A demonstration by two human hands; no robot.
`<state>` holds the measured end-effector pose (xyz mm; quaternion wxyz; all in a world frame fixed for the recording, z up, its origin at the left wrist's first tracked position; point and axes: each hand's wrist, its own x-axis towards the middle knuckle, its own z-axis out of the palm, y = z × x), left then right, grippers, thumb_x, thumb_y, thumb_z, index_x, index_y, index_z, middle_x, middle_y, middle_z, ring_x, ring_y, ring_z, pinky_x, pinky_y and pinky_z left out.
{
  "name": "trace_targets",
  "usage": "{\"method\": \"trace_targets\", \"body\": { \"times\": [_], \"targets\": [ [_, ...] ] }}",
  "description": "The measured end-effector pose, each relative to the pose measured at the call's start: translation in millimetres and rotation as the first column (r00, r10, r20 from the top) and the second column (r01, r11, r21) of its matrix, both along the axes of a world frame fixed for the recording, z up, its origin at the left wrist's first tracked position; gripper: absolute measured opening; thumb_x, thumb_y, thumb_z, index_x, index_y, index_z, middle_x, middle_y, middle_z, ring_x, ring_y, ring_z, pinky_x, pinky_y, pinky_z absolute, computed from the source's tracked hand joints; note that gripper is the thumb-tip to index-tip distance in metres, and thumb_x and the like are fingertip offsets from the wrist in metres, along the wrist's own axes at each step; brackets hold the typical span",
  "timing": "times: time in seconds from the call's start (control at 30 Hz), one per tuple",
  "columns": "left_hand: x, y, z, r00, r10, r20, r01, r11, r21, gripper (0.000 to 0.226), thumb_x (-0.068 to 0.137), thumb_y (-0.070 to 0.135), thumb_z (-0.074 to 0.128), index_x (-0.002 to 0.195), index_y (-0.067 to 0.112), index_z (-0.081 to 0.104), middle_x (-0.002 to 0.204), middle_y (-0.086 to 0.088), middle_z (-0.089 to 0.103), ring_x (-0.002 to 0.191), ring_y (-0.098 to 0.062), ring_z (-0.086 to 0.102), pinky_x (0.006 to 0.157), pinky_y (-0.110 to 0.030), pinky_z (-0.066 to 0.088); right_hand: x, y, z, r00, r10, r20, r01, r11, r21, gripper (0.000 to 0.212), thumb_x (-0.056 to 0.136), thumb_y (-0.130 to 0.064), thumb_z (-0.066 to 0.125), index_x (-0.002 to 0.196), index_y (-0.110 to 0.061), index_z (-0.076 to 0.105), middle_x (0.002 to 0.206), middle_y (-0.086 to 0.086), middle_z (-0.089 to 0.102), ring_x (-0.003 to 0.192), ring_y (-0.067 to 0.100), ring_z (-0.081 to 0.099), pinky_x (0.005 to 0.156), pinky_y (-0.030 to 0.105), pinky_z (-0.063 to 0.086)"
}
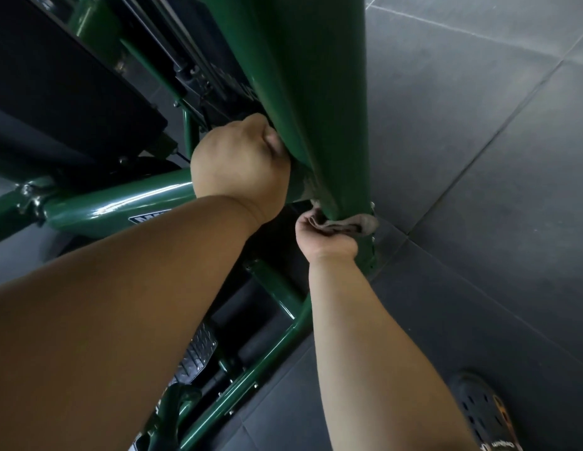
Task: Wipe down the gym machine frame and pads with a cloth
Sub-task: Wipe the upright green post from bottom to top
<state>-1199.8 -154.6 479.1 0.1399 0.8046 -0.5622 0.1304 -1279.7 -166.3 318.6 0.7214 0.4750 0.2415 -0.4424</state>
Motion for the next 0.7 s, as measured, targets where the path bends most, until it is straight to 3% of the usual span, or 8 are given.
{"method": "trace_targets", "body": {
  "times": [0.07,0.2,0.33,0.47,0.53,0.6,0.63,0.7],
  "targets": [
    [2,0,-1,1.0,0.002,0.005,-0.002,1.0,-0.002,0.024,0.103,0.027,0.04,0.085,0.018,0.053,0.078,-0.001,0.052,0.074,-0.026,0.043,0.066,-0.035,0.025,-3,9,6,0.999,0.03,0.027,-0.028,0.995,-0.094,0.047,0.104,-0.034,0.033,0.127,-0.016,0.071,0.123,0.006,0.073,0.087,0.027,0.068,0.073,0.034,0.05],
    [2,-1,1,1.0,0.011,0.004,-0.011,1.0,0.013,0.025,0.103,0.029,0.037,0.084,0.019,0.051,0.077,-0.001,0.052,0.074,-0.026,0.045,0.064,-0.035,0.026,-7,12,27,0.999,0.032,0.022,-0.028,0.989,-0.148,0.043,0.102,-0.034,0.036,0.106,-0.011,0.072,0.097,0.014,0.076,0.089,0.03,0.067,0.088,0.04,0.051],
    [1,0,2,1.0,0.024,-0.015,-0.024,1.0,0.01,0.024,0.104,0.029,0.038,0.085,0.021,0.05,0.077,0.0,0.05,0.075,-0.024,0.043,0.065,-0.035,0.024,-9,1,28,0.993,0.055,-0.107,-0.063,0.995,-0.077,0.043,0.103,-0.043,0.038,0.105,-0.017,0.073,0.111,0.007,0.074,0.109,0.032,0.066,0.086,0.045,0.052],
    [-1,1,2,0.999,0.02,-0.036,-0.02,1.0,0.002,0.024,0.102,0.028,0.038,0.082,0.02,0.05,0.075,0.0,0.05,0.073,-0.025,0.044,0.064,-0.035,0.025,-25,3,21,0.965,0.21,-0.158,-0.23,0.966,-0.116,0.049,0.104,-0.03,0.031,0.124,-0.014,0.073,0.121,0.013,0.075,0.099,0.032,0.073,0.081,0.038,0.055],
    [-2,1,3,0.999,0.026,-0.041,-0.025,1.0,0.015,0.022,0.102,0.028,0.04,0.083,0.022,0.049,0.076,0.001,0.049,0.074,-0.025,0.042,0.065,-0.035,0.023,-36,9,18,0.884,0.358,-0.3,-0.412,0.9,-0.141,0.048,0.098,-0.015,0.032,0.121,-0.012,0.074,0.115,0.012,0.078,0.082,0.029,0.074,0.071,0.03,0.053],
    [-3,0,5,0.999,0.033,-0.037,-0.033,0.999,0.022,0.021,0.101,0.028,0.041,0.083,0.022,0.048,0.076,0.002,0.047,0.075,-0.024,0.039,0.065,-0.035,0.021,-51,12,10,0.701,0.462,-0.544,-0.597,0.797,-0.093,0.046,0.096,-0.013,0.03,0.113,-0.011,0.073,0.103,0.012,0.079,0.08,0.031,0.069,0.059,0.027,0.053],
    [-4,0,5,0.999,0.04,-0.037,-0.039,0.999,0.028,0.021,0.101,0.027,0.042,0.082,0.022,0.048,0.075,0.002,0.045,0.074,-0.024,0.039,0.065,-0.035,0.021,-60,12,6,0.579,0.458,-0.675,-0.658,0.751,-0.055,0.045,0.098,-0.016,0.031,0.114,-0.009,0.072,0.106,0.016,0.078,0.085,0.032,0.07,0.061,0.03,0.057],
    [-4,0,4,0.998,0.044,-0.038,-0.042,0.998,0.036,0.024,0.102,0.027,0.042,0.081,0.019,0.048,0.071,0.003,0.041,0.073,-0.025,0.038,0.064,-0.035,0.02,-79,1,0,0.387,0.366,-0.846,-0.66,0.751,0.023,0.04,0.098,-0.017,0.039,0.122,-0.009,0.069,0.118,0.02,0.074,0.097,0.031,0.073,0.081,0.039,0.063]
  ]
}}
